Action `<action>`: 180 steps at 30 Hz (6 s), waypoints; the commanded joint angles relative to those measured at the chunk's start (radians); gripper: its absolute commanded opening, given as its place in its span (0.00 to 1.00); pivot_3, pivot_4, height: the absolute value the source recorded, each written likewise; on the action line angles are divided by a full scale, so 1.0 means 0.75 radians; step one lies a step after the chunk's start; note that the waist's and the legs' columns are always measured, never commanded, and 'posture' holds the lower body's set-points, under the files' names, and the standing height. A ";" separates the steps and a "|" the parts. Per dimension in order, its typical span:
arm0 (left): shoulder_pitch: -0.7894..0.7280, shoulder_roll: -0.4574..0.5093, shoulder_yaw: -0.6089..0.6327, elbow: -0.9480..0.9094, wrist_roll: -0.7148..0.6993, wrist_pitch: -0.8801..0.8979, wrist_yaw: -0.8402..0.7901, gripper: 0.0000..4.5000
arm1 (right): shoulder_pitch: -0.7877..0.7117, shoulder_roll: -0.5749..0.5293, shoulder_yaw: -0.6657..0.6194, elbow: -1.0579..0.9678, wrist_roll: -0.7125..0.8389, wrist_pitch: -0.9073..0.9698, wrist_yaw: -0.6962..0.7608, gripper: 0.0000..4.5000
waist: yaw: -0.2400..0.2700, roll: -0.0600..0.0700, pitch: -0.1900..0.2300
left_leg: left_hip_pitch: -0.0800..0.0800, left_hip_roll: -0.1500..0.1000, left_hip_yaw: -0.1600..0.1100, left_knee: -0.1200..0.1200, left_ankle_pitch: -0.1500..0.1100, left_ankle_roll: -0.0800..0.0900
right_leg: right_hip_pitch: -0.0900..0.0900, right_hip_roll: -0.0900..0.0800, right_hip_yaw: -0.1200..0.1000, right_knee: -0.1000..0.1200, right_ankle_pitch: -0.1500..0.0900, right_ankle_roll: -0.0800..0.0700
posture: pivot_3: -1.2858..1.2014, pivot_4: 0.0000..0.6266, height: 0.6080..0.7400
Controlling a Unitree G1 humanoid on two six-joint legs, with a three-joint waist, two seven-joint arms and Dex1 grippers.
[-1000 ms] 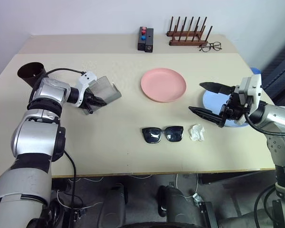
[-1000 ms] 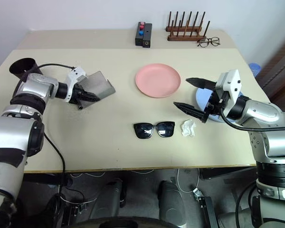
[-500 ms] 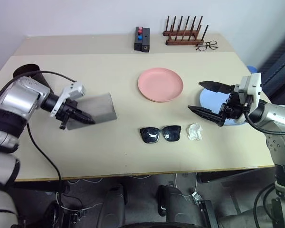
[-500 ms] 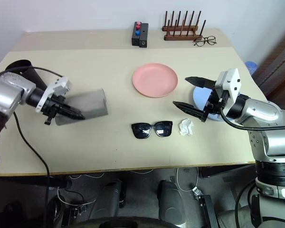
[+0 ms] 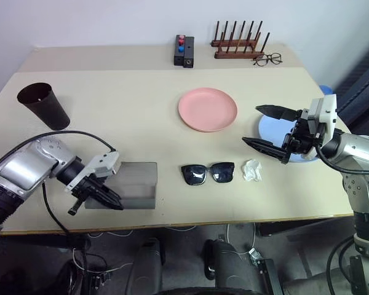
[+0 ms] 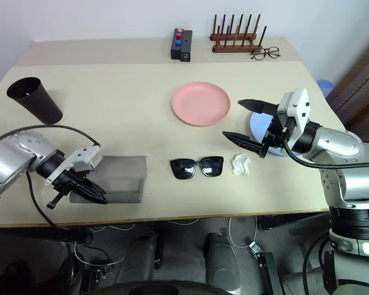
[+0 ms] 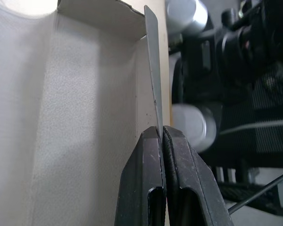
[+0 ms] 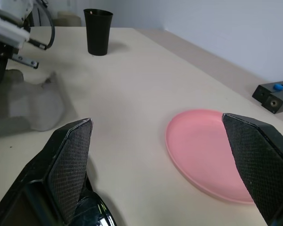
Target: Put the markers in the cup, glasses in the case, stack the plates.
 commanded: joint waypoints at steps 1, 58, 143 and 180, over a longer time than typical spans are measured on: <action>-0.011 -0.059 0.097 0.012 0.065 -0.017 0.018 0.01 | -0.030 0.003 -0.017 -0.016 0.015 -0.018 0.002 1.00 | 0.012 0.000 0.000 | 0.000 0.000 0.000 0.000 0.000 0.000 | 0.000 0.000 0.000 0.000 0.000 0.000 | 0.52 0.24 1.00; -0.732 -1.303 -0.016 0.929 0.630 -0.302 0.246 0.98 | 0.340 -0.076 -0.222 -0.244 0.044 -0.020 -0.068 1.00 | 0.019 0.000 0.000 | -0.006 -0.001 0.000 0.017 -0.007 0.012 | 0.002 0.000 0.000 0.000 0.000 0.001 | 0.52 0.24 1.00; -0.351 -0.193 -0.216 0.637 -0.272 -0.353 -0.005 0.00 | 0.239 -0.069 -0.154 -0.162 0.027 -0.044 -0.056 1.00 | 0.019 0.006 0.002 | -0.010 -0.001 0.001 0.018 -0.008 0.012 | 0.000 -0.001 0.002 0.000 0.000 0.001 | 0.52 0.24 1.00; -0.423 -0.180 -0.531 0.693 -0.443 -0.254 -0.005 0.00 | 0.255 -0.097 -0.192 -0.188 0.048 -0.007 -0.058 1.00 | 0.018 0.006 0.001 | -0.009 -0.001 0.001 0.018 -0.008 0.012 | 0.001 -0.001 0.002 0.000 0.000 0.001 | 0.52 0.24 1.00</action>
